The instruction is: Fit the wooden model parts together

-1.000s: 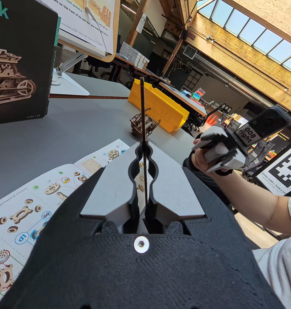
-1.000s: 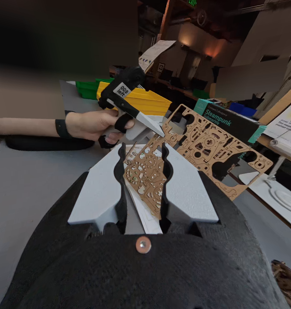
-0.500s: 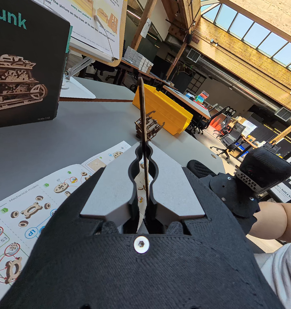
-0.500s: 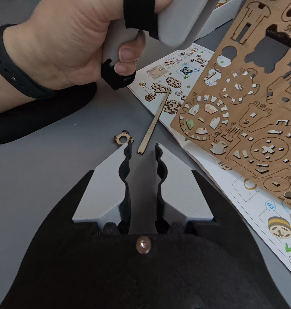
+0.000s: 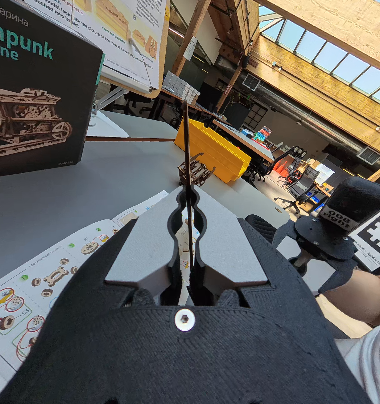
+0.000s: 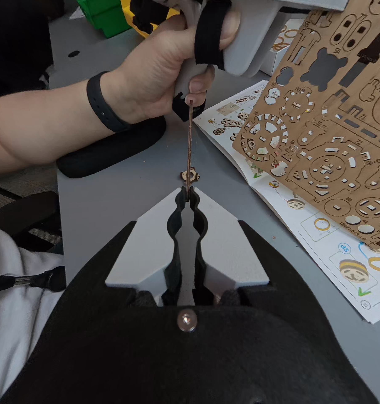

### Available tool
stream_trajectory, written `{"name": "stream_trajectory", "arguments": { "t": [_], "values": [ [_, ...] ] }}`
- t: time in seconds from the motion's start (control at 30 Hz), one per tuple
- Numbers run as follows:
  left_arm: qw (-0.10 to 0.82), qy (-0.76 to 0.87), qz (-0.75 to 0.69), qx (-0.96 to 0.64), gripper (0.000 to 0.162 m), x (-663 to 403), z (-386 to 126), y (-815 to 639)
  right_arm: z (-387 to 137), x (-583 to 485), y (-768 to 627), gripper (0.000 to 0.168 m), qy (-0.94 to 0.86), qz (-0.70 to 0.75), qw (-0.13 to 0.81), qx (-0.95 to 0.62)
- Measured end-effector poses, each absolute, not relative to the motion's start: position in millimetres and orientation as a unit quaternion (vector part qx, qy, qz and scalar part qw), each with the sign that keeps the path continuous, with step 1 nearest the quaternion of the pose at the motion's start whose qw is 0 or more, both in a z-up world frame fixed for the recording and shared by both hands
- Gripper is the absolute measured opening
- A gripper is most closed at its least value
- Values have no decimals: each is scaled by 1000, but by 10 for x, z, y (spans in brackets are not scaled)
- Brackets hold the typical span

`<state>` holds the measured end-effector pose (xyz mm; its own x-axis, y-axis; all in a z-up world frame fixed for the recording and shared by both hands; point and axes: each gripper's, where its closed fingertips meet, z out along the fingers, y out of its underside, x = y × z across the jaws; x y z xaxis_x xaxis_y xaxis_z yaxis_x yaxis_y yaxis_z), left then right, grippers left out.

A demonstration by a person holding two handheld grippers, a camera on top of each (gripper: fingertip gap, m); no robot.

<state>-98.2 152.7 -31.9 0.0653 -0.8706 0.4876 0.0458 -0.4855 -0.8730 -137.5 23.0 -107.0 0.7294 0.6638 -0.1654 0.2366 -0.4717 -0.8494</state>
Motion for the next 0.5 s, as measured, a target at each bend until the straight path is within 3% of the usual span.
{"name": "stream_trajectory", "arguments": {
  "t": [0.03,0.2,0.5],
  "values": [
    [383,333,-599,-619,0,-984,-315,1525,-962,-1321,184,1,-261,260,436,-821],
    [388,343,-604,-605,0,-969,-268,1476,-525,-912,239,1,-168,324,428,-827],
    [417,370,-579,-595,0,-953,-234,1409,-607,-749,454,1,-114,345,401,-841]
  ]
}}
